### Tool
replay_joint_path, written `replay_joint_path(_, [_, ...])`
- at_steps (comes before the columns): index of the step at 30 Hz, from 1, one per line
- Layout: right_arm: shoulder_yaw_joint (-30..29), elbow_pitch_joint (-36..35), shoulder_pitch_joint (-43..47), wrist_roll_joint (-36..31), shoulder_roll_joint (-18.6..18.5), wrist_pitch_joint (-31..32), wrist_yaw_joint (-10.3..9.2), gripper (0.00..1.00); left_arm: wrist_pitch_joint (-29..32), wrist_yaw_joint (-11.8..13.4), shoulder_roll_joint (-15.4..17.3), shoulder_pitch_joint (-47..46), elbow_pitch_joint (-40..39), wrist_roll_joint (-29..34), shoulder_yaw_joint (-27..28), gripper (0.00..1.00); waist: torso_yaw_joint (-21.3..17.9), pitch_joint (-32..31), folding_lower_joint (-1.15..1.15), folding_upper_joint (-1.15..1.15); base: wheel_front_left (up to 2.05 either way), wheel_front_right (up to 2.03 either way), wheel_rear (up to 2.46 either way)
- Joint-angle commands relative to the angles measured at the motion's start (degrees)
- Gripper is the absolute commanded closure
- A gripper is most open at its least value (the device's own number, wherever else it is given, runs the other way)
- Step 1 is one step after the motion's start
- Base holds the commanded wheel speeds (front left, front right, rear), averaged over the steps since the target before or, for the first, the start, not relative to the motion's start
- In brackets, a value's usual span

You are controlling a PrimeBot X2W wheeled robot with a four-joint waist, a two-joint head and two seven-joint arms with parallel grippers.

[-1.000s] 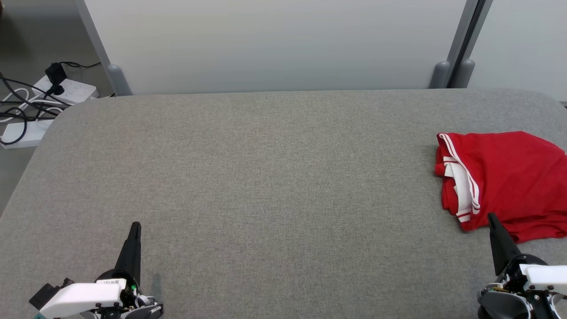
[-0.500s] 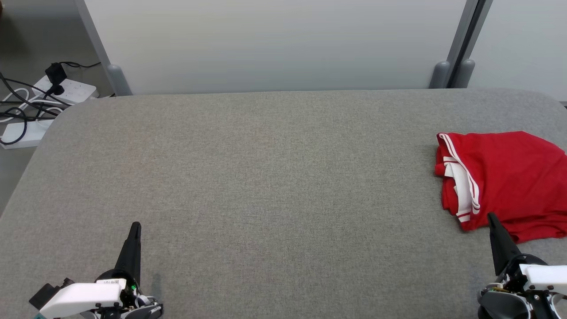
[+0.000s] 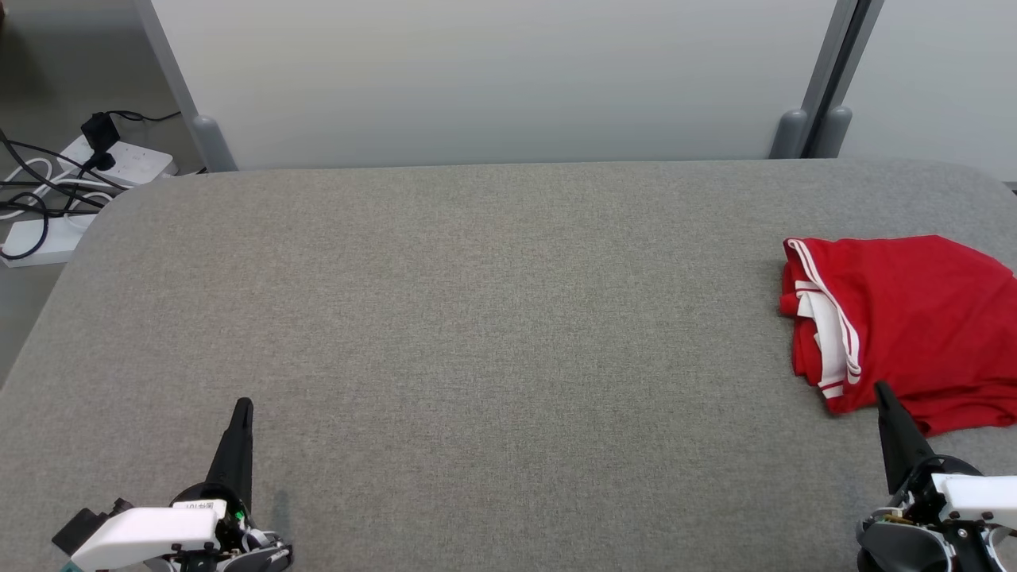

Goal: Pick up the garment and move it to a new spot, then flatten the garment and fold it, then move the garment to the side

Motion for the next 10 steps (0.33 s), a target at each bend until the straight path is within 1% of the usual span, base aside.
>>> replay_joint_path(1, [0.8,-1.7,-0.9,0.6,-0.6,0.4,0.26,1.0,0.4,-0.5,1.2,-3.3,-1.6,-0.2,1.9,1.0,0.0,0.0,0.0,0.0,0.0,0.0,0.0])
replay_joint_path(10, [0.8,-1.7,-0.9,0.6,-0.6,0.4,0.26,1.0,0.4,-0.5,1.2,-3.3,-1.6,-0.2,1.9,1.0,0.0,0.0,0.0,0.0,0.0,0.0,0.0])
